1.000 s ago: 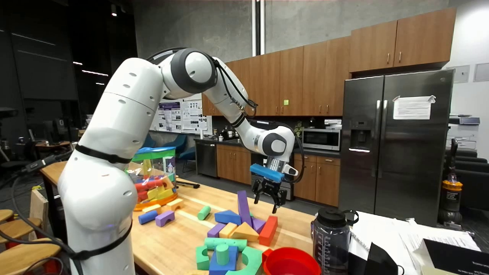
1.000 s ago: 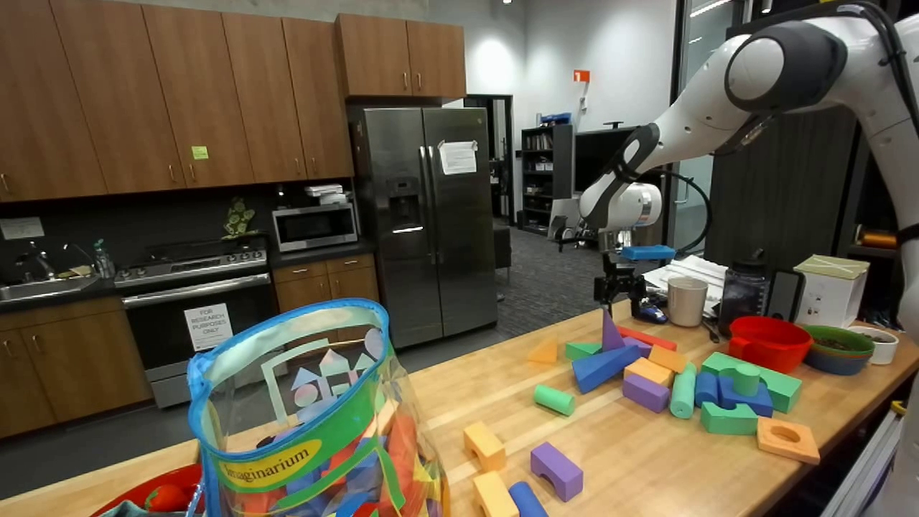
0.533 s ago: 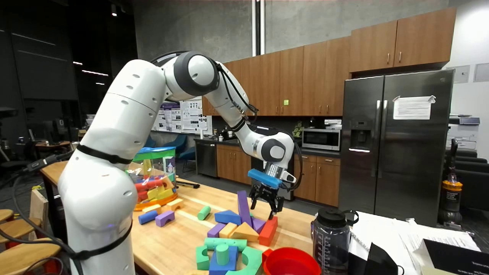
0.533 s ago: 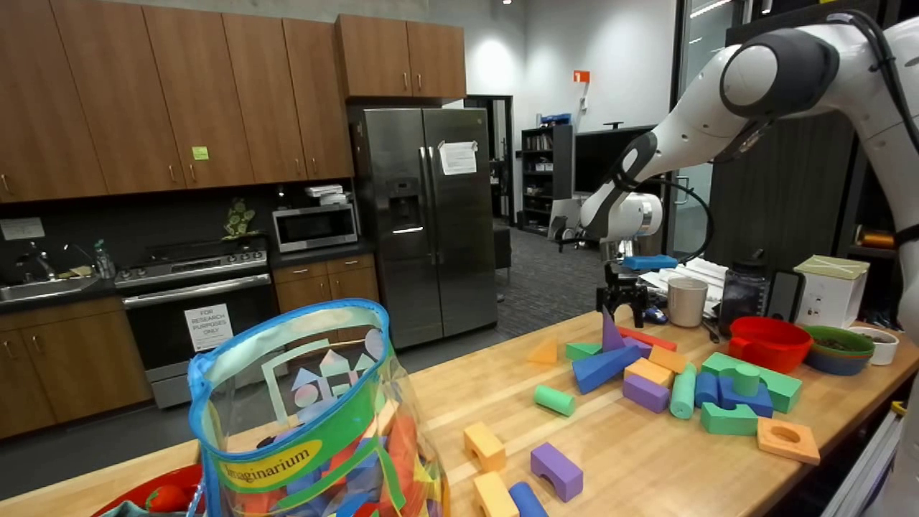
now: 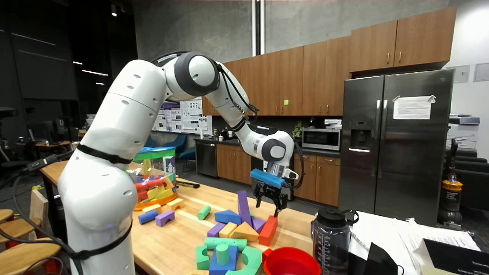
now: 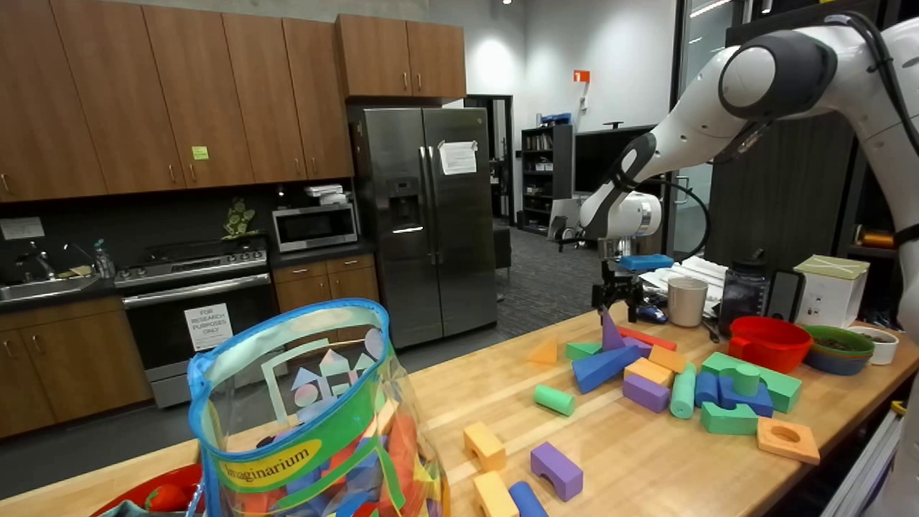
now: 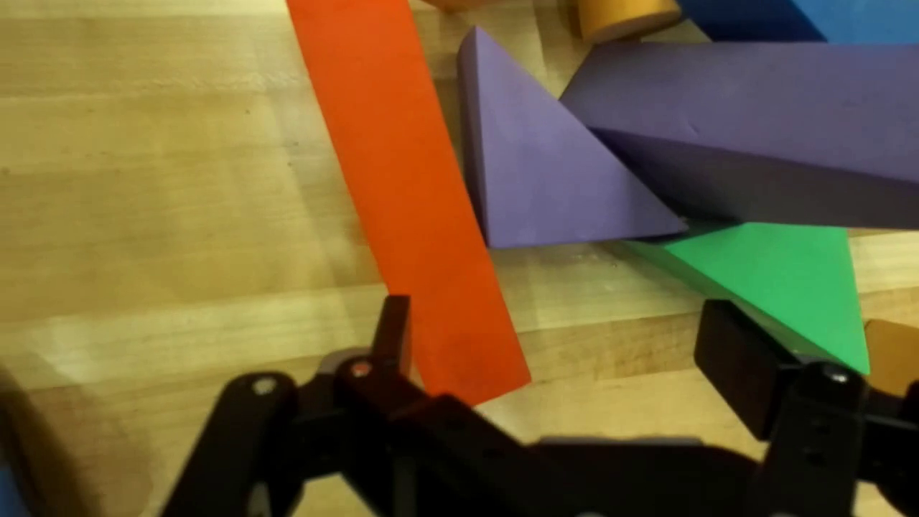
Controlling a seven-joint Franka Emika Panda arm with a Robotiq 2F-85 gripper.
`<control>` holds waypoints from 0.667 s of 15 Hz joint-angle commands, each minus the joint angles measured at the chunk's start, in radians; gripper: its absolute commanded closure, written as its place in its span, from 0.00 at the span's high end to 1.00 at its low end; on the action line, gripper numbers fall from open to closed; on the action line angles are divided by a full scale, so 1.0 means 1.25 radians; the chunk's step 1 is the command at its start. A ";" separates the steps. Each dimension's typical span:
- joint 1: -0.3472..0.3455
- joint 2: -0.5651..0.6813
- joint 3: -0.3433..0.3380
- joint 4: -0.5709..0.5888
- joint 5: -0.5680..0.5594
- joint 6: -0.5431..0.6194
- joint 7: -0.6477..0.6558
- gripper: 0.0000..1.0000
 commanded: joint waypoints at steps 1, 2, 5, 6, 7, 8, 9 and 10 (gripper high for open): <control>-0.014 0.001 0.003 0.005 -0.009 0.035 -0.011 1.00; -0.016 0.003 0.001 0.006 -0.012 0.039 -0.011 1.00; -0.028 0.010 -0.004 0.015 -0.014 0.035 -0.010 1.00; -0.031 0.014 -0.007 0.018 -0.017 0.036 -0.009 1.00; -0.034 0.016 -0.008 0.020 -0.018 0.035 -0.009 1.00; -0.038 0.015 -0.007 0.020 -0.017 0.031 -0.010 1.00; -0.041 0.015 -0.007 0.018 -0.017 0.031 -0.011 1.00; -0.042 0.015 -0.007 0.016 -0.018 0.030 -0.012 1.00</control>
